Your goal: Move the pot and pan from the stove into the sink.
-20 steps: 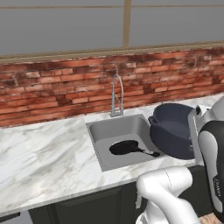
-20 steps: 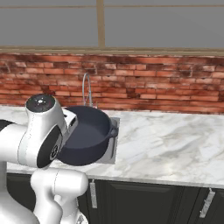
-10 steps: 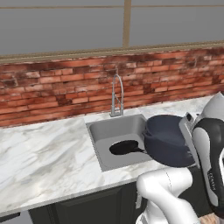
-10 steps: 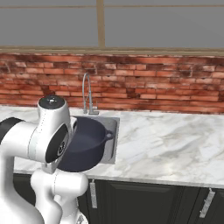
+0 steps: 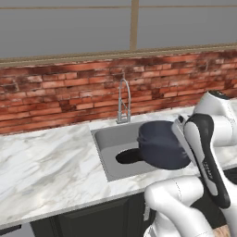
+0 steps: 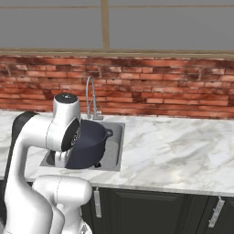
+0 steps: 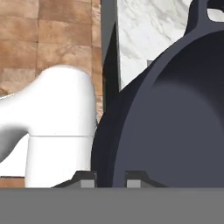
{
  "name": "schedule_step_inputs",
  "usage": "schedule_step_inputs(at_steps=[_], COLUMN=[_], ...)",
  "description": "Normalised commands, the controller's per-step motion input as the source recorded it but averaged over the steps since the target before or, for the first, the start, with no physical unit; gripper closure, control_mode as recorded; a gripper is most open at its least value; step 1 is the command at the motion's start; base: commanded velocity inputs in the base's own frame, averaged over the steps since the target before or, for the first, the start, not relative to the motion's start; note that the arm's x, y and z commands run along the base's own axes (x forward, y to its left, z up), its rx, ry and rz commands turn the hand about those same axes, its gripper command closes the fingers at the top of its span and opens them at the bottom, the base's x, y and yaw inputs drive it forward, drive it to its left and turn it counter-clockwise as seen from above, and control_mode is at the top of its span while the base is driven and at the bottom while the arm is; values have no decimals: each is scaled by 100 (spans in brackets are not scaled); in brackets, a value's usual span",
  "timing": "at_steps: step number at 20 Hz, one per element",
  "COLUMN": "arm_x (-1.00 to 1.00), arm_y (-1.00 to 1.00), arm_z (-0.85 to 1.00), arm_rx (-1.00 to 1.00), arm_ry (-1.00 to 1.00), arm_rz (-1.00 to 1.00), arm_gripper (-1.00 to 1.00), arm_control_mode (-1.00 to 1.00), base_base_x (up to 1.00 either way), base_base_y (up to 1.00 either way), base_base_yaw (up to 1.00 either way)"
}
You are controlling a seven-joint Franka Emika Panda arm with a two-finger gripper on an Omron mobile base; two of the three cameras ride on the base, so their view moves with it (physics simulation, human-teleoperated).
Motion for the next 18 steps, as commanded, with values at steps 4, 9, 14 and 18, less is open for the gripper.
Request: schedule_step_inputs(at_steps=[4,9,14,18], arm_x=[62,34,32,31], arm_y=[9,0,0,0], arm_z=[-20,-26,-22,-23], arm_rx=[0,-4,0,4], arm_ry=[16,17,8,0], arm_rz=[10,9,9,6], arm_gripper=[100,100,100,100], arm_control_mode=[-100,-100,-100,-100], base_base_x=[0,0,0,0], base_base_y=[0,0,0,0], base_base_yaw=[0,0,0,0])
